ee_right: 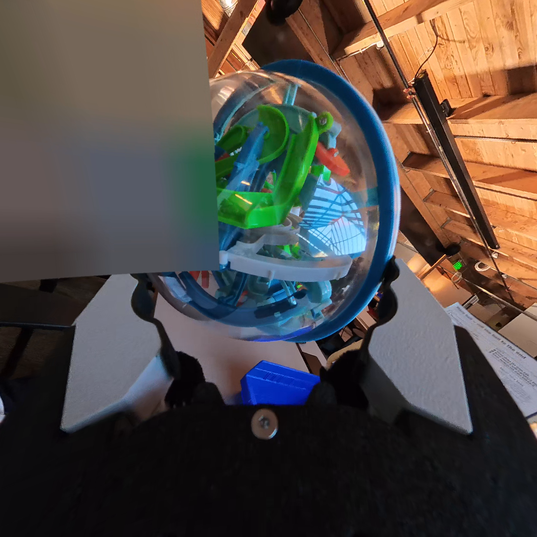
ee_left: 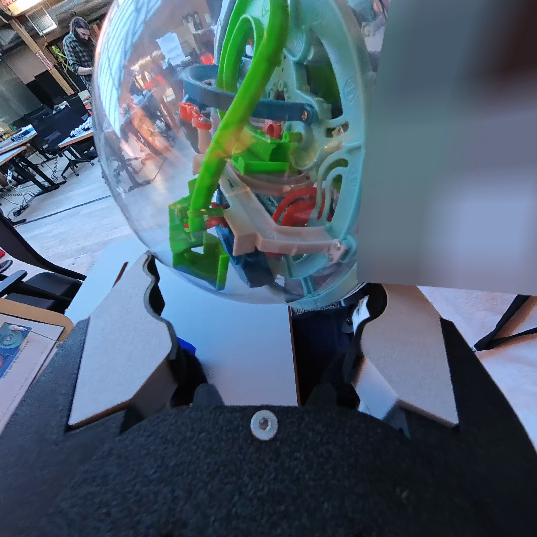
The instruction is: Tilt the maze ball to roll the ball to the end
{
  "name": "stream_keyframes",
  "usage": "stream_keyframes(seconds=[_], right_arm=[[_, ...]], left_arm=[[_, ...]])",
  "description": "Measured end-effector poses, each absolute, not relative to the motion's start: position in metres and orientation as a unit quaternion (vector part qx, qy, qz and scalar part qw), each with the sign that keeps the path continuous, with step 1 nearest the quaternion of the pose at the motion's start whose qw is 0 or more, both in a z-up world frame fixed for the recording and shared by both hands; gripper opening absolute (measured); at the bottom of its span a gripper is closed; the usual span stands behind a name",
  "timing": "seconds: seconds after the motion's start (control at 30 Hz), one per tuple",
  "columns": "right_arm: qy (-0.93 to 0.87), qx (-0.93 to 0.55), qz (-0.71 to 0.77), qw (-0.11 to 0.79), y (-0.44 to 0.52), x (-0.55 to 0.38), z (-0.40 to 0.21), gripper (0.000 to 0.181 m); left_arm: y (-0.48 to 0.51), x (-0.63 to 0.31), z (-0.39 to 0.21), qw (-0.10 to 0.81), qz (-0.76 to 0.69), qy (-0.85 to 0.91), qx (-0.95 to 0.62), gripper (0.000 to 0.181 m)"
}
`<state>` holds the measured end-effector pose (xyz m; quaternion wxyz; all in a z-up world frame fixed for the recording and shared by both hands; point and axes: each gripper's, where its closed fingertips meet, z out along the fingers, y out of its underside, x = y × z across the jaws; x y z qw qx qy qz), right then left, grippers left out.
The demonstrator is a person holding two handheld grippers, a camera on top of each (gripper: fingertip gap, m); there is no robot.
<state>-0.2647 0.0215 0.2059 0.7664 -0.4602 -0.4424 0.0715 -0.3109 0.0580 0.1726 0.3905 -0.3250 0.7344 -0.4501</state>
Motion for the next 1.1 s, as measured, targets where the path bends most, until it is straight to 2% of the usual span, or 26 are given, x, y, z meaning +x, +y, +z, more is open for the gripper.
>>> stream_keyframes(seconds=[0.73,0.97,1.1], right_arm=[[-0.391,-0.547,0.16,0.723,0.069,-0.245,0.128,0.155],[-0.347,-0.581,0.223,0.701,0.076,-0.239,0.103,0.155],[-0.309,-0.636,0.264,0.656,0.086,-0.23,0.061,0.155]], left_arm=[[0.096,-0.296,0.094,0.311,-0.509,0.691,-0.409,0.141],[0.097,-0.289,0.053,0.236,-0.591,0.635,-0.437,0.142],[0.099,-0.282,0.014,0.188,-0.634,0.585,-0.47,0.142]])
